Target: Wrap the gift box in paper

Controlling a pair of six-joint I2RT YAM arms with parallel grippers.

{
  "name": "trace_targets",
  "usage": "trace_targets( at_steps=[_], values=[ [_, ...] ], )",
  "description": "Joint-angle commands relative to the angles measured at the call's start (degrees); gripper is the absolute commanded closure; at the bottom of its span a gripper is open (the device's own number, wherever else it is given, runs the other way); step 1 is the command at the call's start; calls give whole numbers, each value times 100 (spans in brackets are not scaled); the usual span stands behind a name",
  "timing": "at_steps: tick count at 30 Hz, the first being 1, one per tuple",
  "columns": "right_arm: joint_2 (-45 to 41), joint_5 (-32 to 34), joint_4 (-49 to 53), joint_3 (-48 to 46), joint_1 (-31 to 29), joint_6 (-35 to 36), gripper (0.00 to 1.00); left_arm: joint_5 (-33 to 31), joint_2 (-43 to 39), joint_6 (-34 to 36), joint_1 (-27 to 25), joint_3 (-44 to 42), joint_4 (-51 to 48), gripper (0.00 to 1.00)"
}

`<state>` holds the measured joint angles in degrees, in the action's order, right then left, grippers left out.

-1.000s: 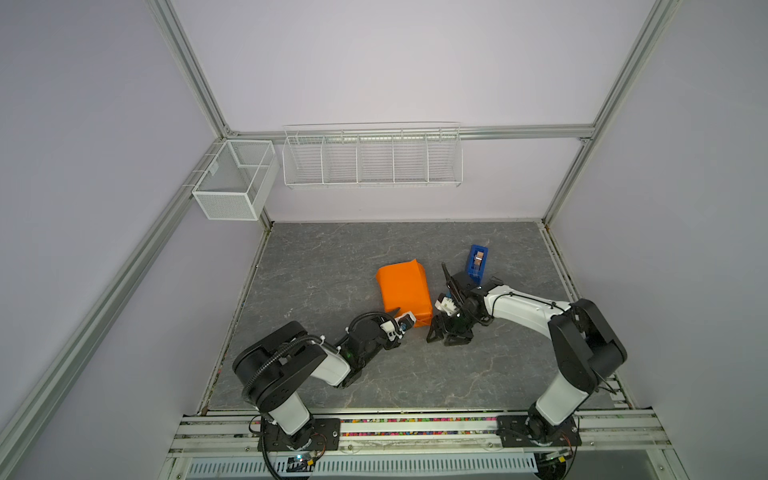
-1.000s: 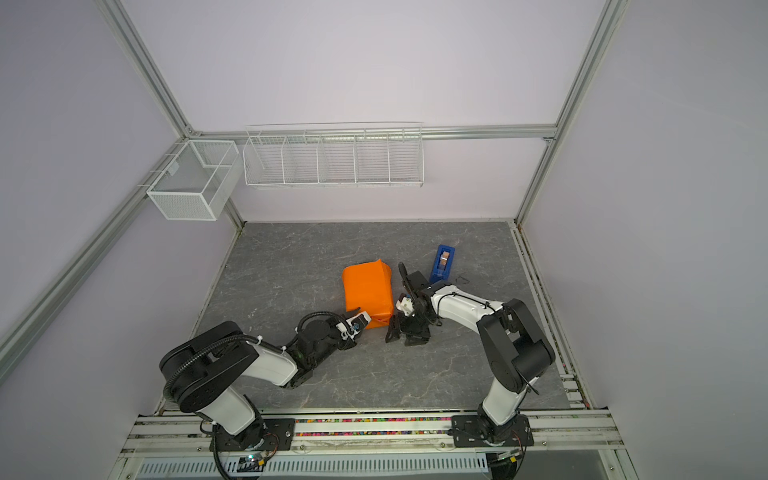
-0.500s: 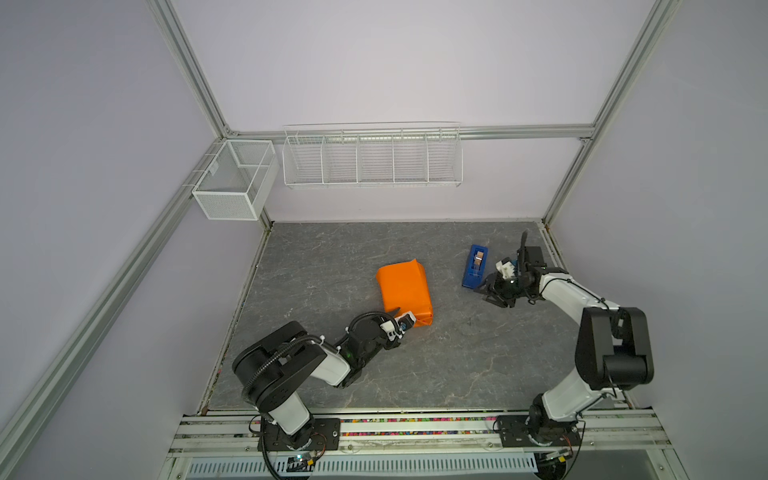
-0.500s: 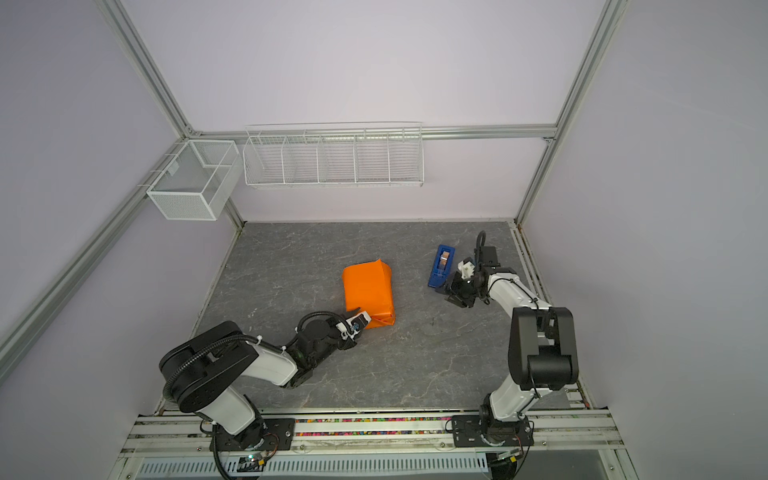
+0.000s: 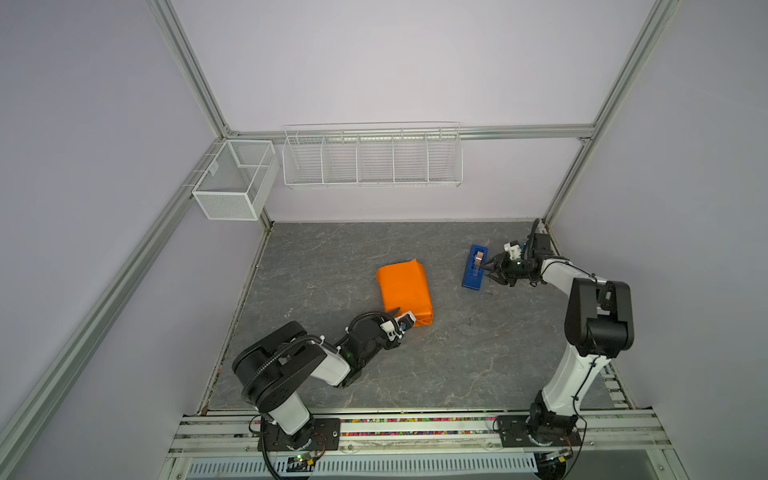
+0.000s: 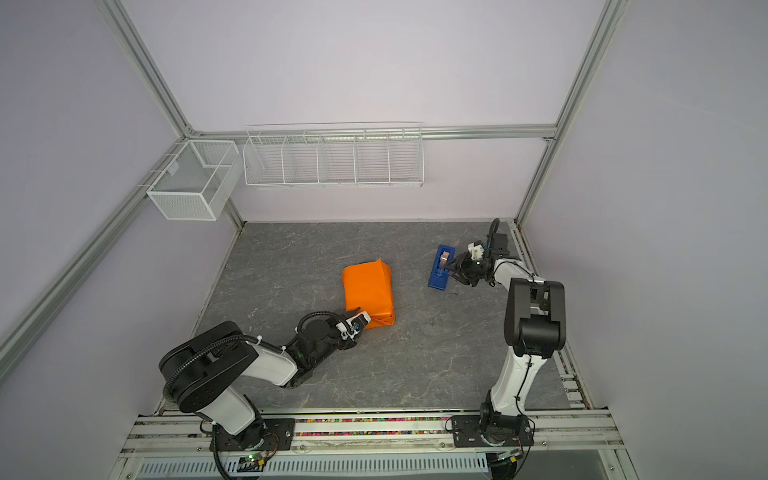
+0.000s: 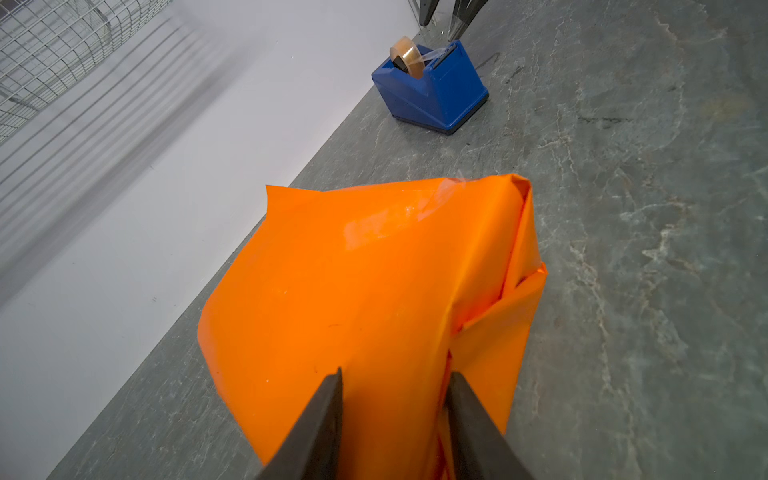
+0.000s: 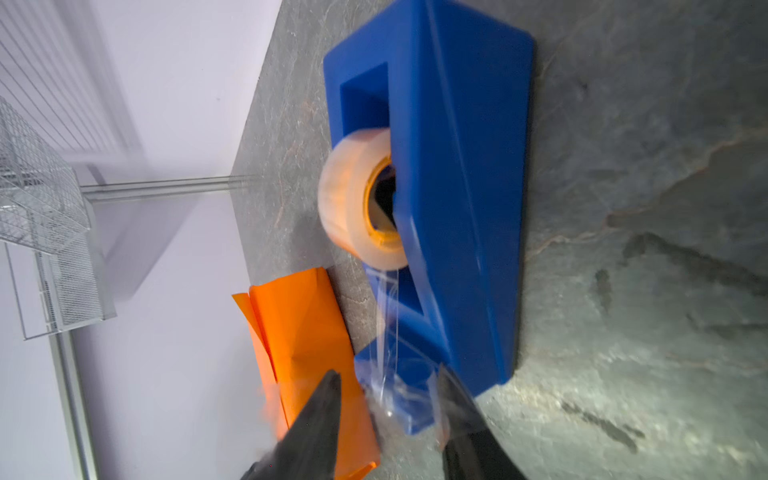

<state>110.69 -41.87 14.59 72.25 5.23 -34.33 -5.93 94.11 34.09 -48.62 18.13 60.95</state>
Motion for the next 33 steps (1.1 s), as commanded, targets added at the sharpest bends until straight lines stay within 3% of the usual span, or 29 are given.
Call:
trace_targets(
  at_steps=[1,11,21,23,33],
  values=[
    [221,-463,-535,65,-27,-336,65,30,-4,-66,71,76,-215,59],
    [579,-655,-756,61,-126,-521,69,30,0,-65,70,74,-216,59],
    [660,-687,-985,27,-130,-765,89,40,-2,-66,66,77,-220,59],
    [580,-675,-1011,17,-134,-802,93,42,2,-66,67,76,-215,59],
    [-341,-624,-493,-82,-229,-690,93,46,-2,-63,64,77,-218,59]
  ],
)
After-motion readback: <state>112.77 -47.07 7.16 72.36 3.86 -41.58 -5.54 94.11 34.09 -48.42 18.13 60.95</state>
